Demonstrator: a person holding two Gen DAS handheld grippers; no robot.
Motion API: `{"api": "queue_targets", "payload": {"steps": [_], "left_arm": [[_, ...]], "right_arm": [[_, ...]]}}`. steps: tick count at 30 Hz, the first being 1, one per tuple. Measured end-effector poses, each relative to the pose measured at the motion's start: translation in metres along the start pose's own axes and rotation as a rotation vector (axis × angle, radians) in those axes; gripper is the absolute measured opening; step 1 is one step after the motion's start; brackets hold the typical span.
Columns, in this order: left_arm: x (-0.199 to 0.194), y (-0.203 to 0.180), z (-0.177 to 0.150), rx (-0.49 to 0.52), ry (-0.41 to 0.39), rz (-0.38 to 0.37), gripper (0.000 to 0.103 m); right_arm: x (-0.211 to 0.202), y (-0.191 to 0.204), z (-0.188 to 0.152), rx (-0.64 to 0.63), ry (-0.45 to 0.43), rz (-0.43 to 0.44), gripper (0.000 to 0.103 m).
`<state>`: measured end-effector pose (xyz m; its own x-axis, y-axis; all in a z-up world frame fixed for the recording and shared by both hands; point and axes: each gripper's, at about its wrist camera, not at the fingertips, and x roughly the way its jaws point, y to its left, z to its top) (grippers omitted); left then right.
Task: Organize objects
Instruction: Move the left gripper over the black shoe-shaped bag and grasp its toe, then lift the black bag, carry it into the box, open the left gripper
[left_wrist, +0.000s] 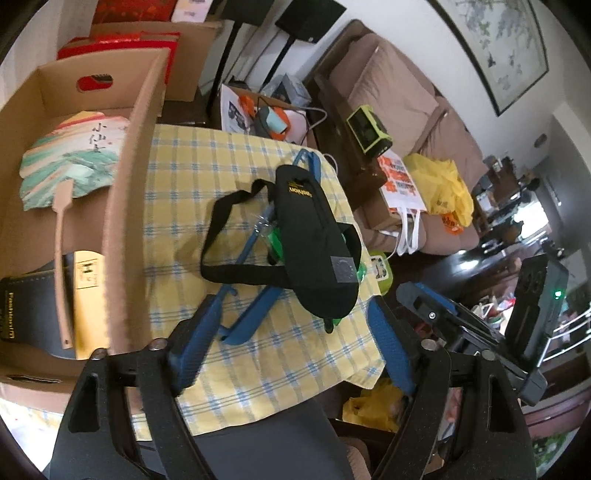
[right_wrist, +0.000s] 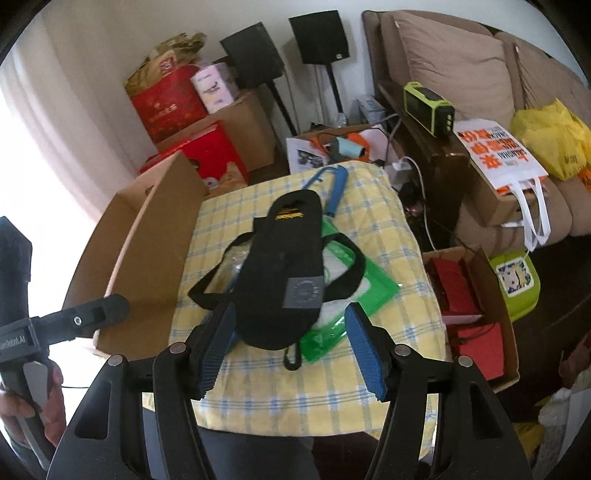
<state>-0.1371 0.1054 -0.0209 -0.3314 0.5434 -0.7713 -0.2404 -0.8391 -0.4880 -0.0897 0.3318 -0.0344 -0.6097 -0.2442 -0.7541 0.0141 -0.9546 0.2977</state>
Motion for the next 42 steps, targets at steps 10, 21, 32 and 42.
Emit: {"api": "queue_targets", "payload": {"steps": [10, 21, 32, 42], "left_arm": [[0.035, -0.020, 0.008, 0.009, 0.023, -0.005, 0.096], [0.075, -0.011, 0.011, -0.059, 0.071, -0.055, 0.076], [0.096, -0.004, 0.013, -0.082, 0.104, -0.064, 0.052], [0.106, -0.002, 0.010, -0.048, 0.113, -0.032, 0.028]], "right_arm": [[0.023, -0.029, 0.002, 0.123, 0.031, 0.087, 0.068], [0.049, -0.049, 0.006, 0.186, 0.059, 0.137, 0.044], [0.073, -0.051, 0.010, 0.201, 0.083, 0.164, 0.035], [0.080, -0.044, 0.006, 0.173, 0.099, 0.155, 0.020]]}}
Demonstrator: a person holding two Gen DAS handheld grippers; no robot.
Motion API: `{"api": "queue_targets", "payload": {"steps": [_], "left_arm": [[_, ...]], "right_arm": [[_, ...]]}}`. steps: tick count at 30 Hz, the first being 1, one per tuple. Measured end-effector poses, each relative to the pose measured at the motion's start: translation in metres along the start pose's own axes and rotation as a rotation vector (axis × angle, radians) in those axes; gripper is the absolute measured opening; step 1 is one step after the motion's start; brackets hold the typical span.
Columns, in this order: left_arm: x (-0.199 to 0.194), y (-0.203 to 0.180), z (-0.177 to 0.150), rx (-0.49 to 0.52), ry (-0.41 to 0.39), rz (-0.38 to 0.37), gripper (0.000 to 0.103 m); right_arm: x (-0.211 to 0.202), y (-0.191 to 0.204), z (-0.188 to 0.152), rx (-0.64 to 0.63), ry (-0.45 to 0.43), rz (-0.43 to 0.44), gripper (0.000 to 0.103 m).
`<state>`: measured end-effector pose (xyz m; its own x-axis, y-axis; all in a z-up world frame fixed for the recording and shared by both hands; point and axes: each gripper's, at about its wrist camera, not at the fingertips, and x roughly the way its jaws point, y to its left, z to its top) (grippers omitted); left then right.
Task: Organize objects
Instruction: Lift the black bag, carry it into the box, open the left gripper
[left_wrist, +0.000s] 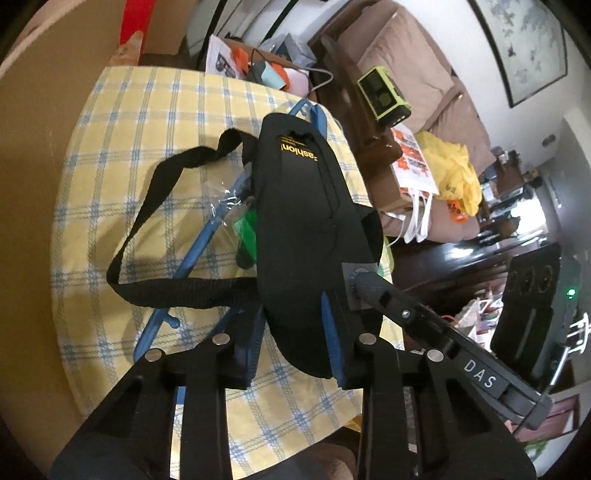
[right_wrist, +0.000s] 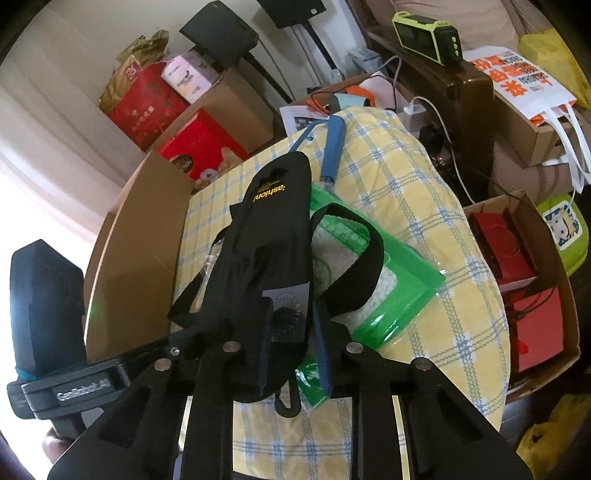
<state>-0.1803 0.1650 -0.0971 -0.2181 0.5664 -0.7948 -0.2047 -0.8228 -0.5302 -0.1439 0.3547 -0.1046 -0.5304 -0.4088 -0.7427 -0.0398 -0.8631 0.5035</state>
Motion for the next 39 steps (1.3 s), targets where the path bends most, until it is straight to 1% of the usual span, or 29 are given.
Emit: {"api": "queue_targets", "payload": {"steps": [4, 9, 14, 21, 25, 29, 39], "left_arm": [[-0.016, -0.006, -0.002, 0.029, -0.037, 0.007, 0.028], [-0.045, -0.018, -0.004, 0.067, -0.092, 0.002, 0.027], [-0.075, -0.021, 0.001, 0.067, -0.132, -0.025, 0.027], [-0.115, -0.018, 0.005, 0.068, -0.191, -0.013, 0.027], [-0.140, -0.004, 0.008, 0.050, -0.219, -0.002, 0.027], [-0.164, 0.020, 0.010, 0.022, -0.243, 0.019, 0.027], [-0.202, 0.091, 0.011, -0.053, -0.264, 0.085, 0.027]], "right_arm": [[-0.007, 0.008, -0.001, -0.035, -0.017, -0.013, 0.019], [-0.026, 0.024, 0.002, -0.075, -0.066, -0.008, 0.019], [-0.047, 0.046, 0.007, -0.107, -0.105, 0.008, 0.019], [-0.062, 0.081, 0.009, -0.155, -0.133, 0.043, 0.019], [-0.061, 0.108, 0.014, -0.187, -0.134, 0.076, 0.019], [-0.052, 0.135, 0.015, -0.222, -0.122, 0.104, 0.019], [-0.003, 0.204, 0.008, -0.293, -0.045, 0.178, 0.019]]}}
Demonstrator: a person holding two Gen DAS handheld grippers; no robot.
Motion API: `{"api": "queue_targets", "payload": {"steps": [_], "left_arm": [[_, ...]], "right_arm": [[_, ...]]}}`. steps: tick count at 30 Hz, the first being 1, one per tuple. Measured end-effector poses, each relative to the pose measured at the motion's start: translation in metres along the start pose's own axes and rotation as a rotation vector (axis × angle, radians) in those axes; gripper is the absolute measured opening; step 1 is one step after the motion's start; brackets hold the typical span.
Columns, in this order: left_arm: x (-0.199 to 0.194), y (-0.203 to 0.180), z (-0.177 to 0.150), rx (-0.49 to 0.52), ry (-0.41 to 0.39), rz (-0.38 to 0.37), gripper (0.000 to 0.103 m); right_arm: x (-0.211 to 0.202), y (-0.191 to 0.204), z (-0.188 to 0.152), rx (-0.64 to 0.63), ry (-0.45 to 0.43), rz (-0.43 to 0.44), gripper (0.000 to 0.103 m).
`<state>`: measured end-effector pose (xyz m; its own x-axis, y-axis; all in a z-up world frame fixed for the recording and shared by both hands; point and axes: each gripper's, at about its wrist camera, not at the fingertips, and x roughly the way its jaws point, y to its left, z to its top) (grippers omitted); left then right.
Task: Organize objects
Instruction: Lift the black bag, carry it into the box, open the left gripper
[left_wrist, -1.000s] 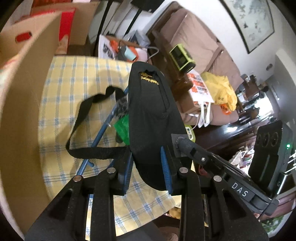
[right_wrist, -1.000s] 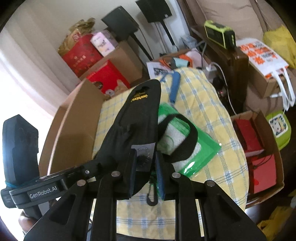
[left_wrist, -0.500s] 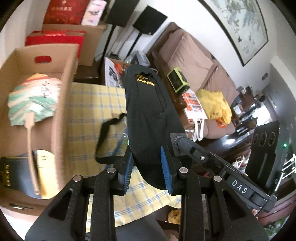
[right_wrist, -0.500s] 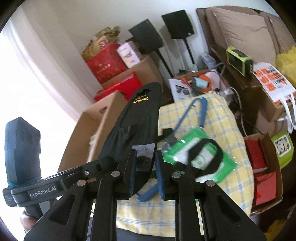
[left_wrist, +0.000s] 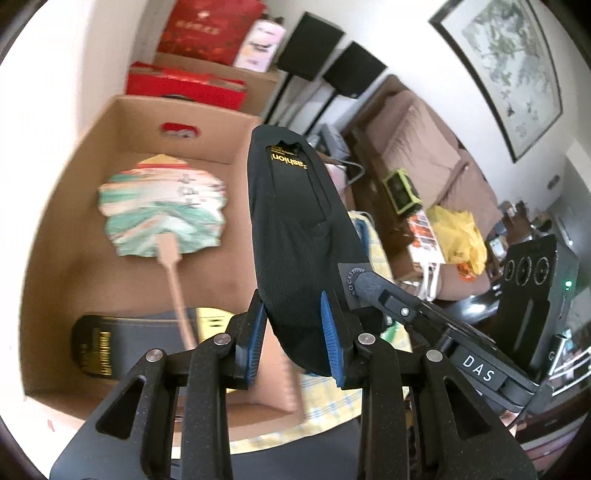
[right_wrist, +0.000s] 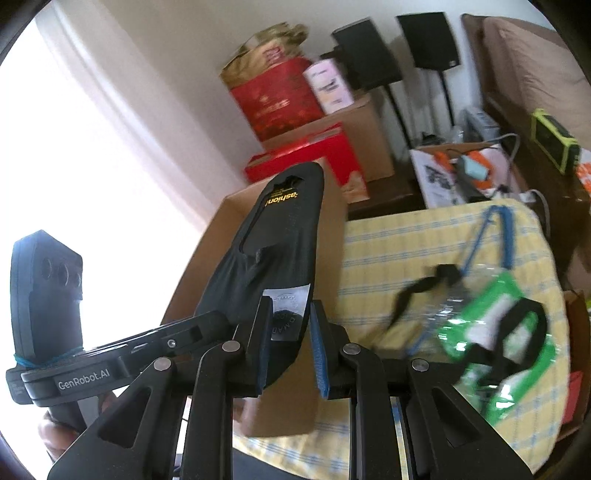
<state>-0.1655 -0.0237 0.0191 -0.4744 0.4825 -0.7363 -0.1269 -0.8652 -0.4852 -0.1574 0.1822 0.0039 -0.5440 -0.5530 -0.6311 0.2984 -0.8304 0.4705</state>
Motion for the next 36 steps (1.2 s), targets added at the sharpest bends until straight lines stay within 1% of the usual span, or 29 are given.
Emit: {"api": "queue_targets", "payload": {"steps": [5, 10, 15, 16, 18, 21, 25, 28, 30, 32, 33, 35, 36], "left_arm": [[-0.002, 0.036, 0.004, -0.049, -0.001, 0.030, 0.027], [0.003, 0.064, 0.006, -0.084, 0.011, 0.054, 0.027], [0.022, 0.086, 0.012, -0.105, 0.043, 0.082, 0.027], [0.026, 0.089, 0.013, -0.097, 0.050, 0.105, 0.027], [0.033, 0.091, 0.012, -0.083, 0.070, 0.145, 0.026], [0.036, 0.097, 0.007, -0.103, 0.083, 0.143, 0.026], [0.028, 0.098, 0.006, -0.118, 0.071, 0.120, 0.026], [0.017, 0.093, 0.008, -0.119, 0.050, 0.107, 0.028], [0.010, 0.086, 0.010, -0.106, 0.033, 0.104, 0.033], [0.004, 0.076, 0.012, -0.087, 0.015, 0.105, 0.045], [0.000, 0.071, 0.012, -0.079, 0.003, 0.106, 0.049], [-0.006, 0.062, 0.013, -0.070, -0.020, 0.112, 0.064], [-0.009, 0.057, 0.013, -0.062, -0.035, 0.120, 0.066]], "right_arm": [[0.034, 0.024, 0.000, -0.034, 0.050, 0.015, 0.019], [0.062, 0.040, 0.000, -0.059, 0.092, 0.011, 0.019], [0.090, 0.047, -0.003, -0.101, 0.132, -0.035, 0.020], [0.095, 0.048, -0.004, -0.111, 0.141, -0.050, 0.022], [0.103, 0.051, -0.006, -0.139, 0.159, -0.090, 0.023], [0.098, 0.053, -0.005, -0.165, 0.143, -0.111, 0.030], [0.083, 0.054, 0.000, -0.173, 0.113, -0.110, 0.030], [0.074, 0.054, 0.002, -0.173, 0.098, -0.106, 0.031], [0.066, 0.052, 0.002, -0.171, 0.090, -0.102, 0.031], [0.058, 0.049, 0.002, -0.166, 0.082, -0.106, 0.031], [0.056, 0.048, 0.001, -0.164, 0.080, -0.109, 0.031], [0.049, 0.044, 0.000, -0.160, 0.076, -0.121, 0.032], [0.047, 0.042, 0.000, -0.158, 0.076, -0.128, 0.034]]}}
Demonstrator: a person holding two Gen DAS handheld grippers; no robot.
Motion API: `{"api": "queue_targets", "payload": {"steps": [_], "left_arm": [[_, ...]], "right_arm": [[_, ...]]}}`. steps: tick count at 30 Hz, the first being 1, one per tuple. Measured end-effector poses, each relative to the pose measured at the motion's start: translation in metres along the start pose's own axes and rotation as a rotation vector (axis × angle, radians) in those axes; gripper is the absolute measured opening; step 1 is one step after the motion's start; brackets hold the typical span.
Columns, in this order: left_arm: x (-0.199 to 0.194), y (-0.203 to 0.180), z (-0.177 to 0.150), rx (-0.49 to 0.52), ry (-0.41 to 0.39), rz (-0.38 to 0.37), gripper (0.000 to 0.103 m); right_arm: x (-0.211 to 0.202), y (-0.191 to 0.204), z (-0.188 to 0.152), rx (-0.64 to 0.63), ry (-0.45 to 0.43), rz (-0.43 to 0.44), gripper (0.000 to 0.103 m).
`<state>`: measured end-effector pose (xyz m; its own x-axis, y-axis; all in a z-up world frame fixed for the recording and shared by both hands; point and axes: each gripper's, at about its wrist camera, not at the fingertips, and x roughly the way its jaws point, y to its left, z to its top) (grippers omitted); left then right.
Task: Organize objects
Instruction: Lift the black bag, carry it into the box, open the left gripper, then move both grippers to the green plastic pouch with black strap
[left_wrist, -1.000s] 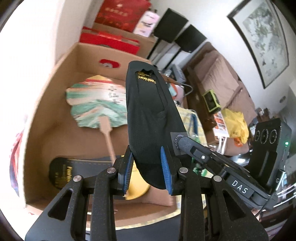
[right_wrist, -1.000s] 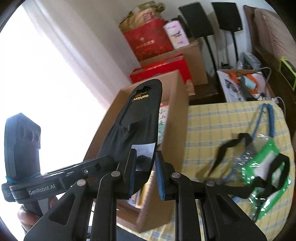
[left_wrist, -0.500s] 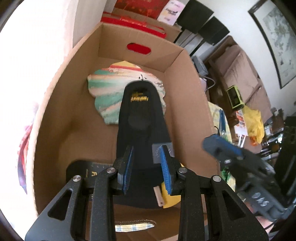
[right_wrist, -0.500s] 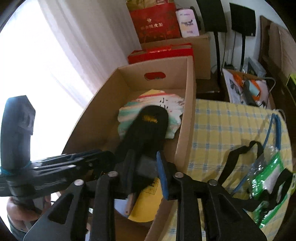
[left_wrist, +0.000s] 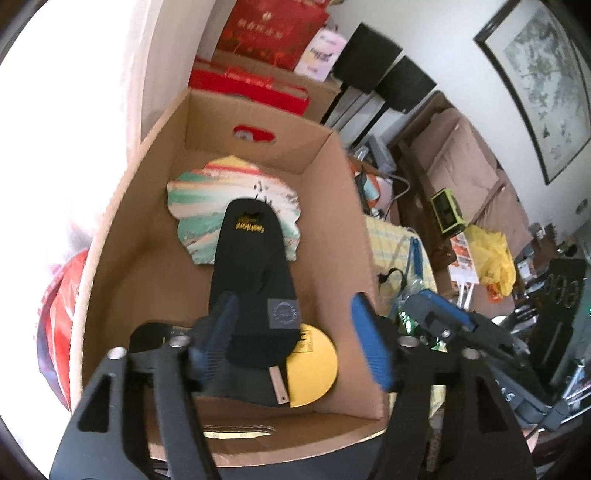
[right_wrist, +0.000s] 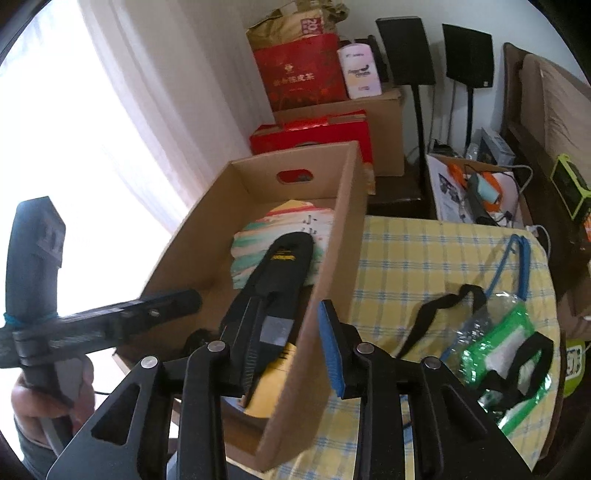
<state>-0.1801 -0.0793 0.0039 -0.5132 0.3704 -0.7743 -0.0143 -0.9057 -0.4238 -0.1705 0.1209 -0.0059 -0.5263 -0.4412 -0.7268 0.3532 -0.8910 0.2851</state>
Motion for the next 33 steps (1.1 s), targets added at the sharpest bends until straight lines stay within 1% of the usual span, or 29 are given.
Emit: {"api": "queue_targets", "payload": {"steps": [2, 4, 5, 8, 9, 10, 12, 13, 15, 16, 18, 20, 21, 24, 28, 33], "left_arm": [[-0.005, -0.008, 0.000, 0.024, -0.021, 0.031, 0.070], [-0.009, -0.016, -0.001, 0.055, -0.038, 0.065, 0.072], [-0.010, -0.020, -0.002, 0.068, -0.045, 0.074, 0.073], [-0.013, -0.028, -0.004, 0.092, -0.051, 0.083, 0.074], [-0.013, -0.030, -0.005, 0.098, -0.051, 0.082, 0.075], [-0.013, -0.032, -0.006, 0.104, -0.053, 0.082, 0.076], [-0.013, -0.038, -0.008, 0.123, -0.059, 0.098, 0.076], [-0.013, -0.040, -0.009, 0.131, -0.061, 0.106, 0.076], [-0.014, -0.045, -0.012, 0.144, -0.066, 0.122, 0.077], [-0.014, -0.046, -0.013, 0.147, -0.066, 0.122, 0.084], [-0.016, -0.050, -0.016, 0.149, -0.081, 0.119, 0.095], [-0.016, -0.054, -0.018, 0.156, -0.088, 0.127, 0.096], [-0.017, -0.056, -0.018, 0.162, -0.090, 0.132, 0.096], [-0.017, -0.063, -0.020, 0.184, -0.099, 0.147, 0.096], [-0.017, -0.073, -0.023, 0.205, -0.103, 0.147, 0.098], [-0.012, -0.087, -0.028, 0.226, -0.094, 0.140, 0.099]], "right_arm": [[-0.005, -0.004, -0.002, 0.006, -0.004, -0.012, 0.039], [-0.010, -0.008, -0.003, 0.012, -0.012, -0.023, 0.047], [-0.013, -0.011, -0.004, 0.016, -0.019, -0.037, 0.049], [-0.021, -0.020, -0.005, 0.033, -0.036, -0.063, 0.060], [-0.024, -0.023, -0.006, 0.039, -0.039, -0.071, 0.067], [-0.027, -0.026, -0.007, 0.041, -0.042, -0.077, 0.070], [-0.032, -0.031, -0.009, 0.044, -0.049, -0.098, 0.074], [-0.035, -0.034, -0.009, 0.044, -0.053, -0.114, 0.078], [-0.039, -0.037, -0.010, 0.047, -0.061, -0.128, 0.083], [-0.042, -0.039, -0.010, 0.052, -0.067, -0.131, 0.085], [-0.048, -0.045, -0.011, 0.066, -0.076, -0.140, 0.089], [-0.053, -0.048, -0.012, 0.067, -0.089, -0.156, 0.096], [-0.055, -0.049, -0.012, 0.064, -0.093, -0.168, 0.103], [-0.062, -0.050, -0.014, 0.049, -0.107, -0.202, 0.103], [-0.069, -0.056, -0.017, 0.045, -0.112, -0.237, 0.103], [-0.077, -0.066, -0.022, 0.056, -0.115, -0.251, 0.103]]}}
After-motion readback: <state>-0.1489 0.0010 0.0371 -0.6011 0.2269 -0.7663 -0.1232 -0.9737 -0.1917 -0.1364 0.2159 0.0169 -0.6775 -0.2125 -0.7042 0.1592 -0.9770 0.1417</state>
